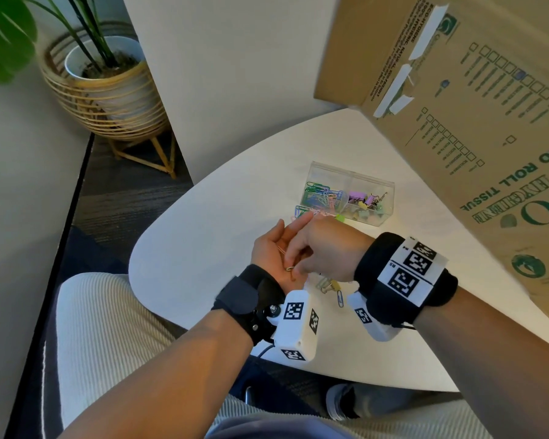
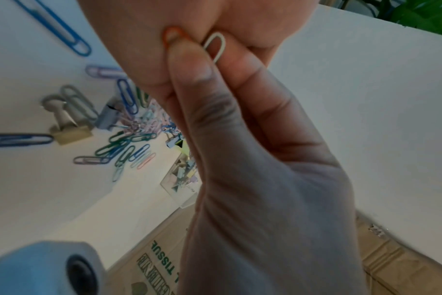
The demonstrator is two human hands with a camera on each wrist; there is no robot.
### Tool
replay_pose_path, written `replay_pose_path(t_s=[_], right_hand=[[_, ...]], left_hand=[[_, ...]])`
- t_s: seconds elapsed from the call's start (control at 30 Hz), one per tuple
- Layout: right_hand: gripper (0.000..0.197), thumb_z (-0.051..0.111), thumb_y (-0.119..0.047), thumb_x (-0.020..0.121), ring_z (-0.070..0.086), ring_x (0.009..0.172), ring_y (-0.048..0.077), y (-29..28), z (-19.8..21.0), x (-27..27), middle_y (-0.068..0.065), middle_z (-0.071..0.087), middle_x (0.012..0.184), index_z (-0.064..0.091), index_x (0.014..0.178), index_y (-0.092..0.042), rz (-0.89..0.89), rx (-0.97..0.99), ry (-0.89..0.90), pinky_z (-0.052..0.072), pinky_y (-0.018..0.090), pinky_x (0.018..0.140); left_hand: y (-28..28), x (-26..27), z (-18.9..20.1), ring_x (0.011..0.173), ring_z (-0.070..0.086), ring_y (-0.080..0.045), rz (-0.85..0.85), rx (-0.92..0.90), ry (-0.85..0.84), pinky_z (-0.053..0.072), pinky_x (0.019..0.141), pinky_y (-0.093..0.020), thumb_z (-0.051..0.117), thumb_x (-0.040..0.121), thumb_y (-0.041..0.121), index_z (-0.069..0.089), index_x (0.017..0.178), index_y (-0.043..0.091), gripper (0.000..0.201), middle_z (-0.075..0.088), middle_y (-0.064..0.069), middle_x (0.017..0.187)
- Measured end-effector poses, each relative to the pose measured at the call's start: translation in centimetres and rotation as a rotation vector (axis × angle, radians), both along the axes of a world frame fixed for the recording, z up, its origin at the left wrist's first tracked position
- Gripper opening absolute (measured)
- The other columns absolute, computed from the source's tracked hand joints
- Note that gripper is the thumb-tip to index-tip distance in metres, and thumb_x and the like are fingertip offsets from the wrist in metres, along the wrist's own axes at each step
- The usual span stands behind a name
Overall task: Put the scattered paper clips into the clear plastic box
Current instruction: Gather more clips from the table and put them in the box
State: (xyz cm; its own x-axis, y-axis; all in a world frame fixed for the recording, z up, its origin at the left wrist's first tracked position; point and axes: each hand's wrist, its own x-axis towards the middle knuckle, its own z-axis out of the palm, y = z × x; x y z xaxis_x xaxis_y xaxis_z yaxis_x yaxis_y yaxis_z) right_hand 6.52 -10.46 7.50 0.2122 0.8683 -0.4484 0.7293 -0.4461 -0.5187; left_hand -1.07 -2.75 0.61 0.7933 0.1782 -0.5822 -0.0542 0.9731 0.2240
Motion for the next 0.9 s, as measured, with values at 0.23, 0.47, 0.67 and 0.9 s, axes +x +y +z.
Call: replay_pose_path(t_s=[0.23,0.47,0.67,0.9], right_hand=[[0.017,0.070,-0.016,0.085,0.054,0.076,-0.007,-0.6,-0.8,0.5,-0.016,0.064,0.085,0.075,0.098,-0.026,0.071,0.022,0.015,0.038,0.009,0.071],[0.011,0.071,-0.011,0.084,0.061,0.066,0.001,-0.4,-0.6,0.9,-0.006,0.070,0.088,0.073,0.089,-0.020,-0.231,0.232,0.110,0.051,0.018,0.071],[0.005,0.066,-0.015,0.085,0.056,0.078,0.018,0.6,-0.7,-0.3,0.004,0.068,0.080,0.070,0.083,-0.014,-0.055,0.131,-0.157,0.041,0.028,0.077],[0.015,0.067,-0.019,0.086,0.060,0.086,0.017,0.7,-0.4,-0.1,0.001,0.067,0.087,0.068,0.100,-0.018,-0.061,0.044,-0.081,0.048,0.031,0.079]], left_hand=[[0.0,-0.1,-0.1,0.108,0.057,-0.037,0.001,-0.042,0.016,0.045,0.088,-0.044,0.030,0.101,0.034,0.062,0.119,0.001,0.050,0.064,-0.019,0.119],[0.3,0.3,-0.2,0.093,0.063,-0.030,-0.011,-0.001,-0.051,0.046,0.077,-0.033,0.026,0.100,0.039,0.045,0.139,0.004,0.056,0.068,-0.018,0.102],[0.0,1.0,-0.3,0.133,0.041,-0.038,0.039,-0.028,-0.093,0.025,0.114,-0.048,0.028,0.100,0.039,0.060,0.120,0.005,0.050,0.052,-0.023,0.136],[0.0,0.9,-1.2,0.134,0.039,-0.038,0.042,-0.062,-0.098,0.022,0.115,-0.051,0.029,0.100,0.039,0.058,0.126,0.006,0.051,0.049,-0.021,0.140]])
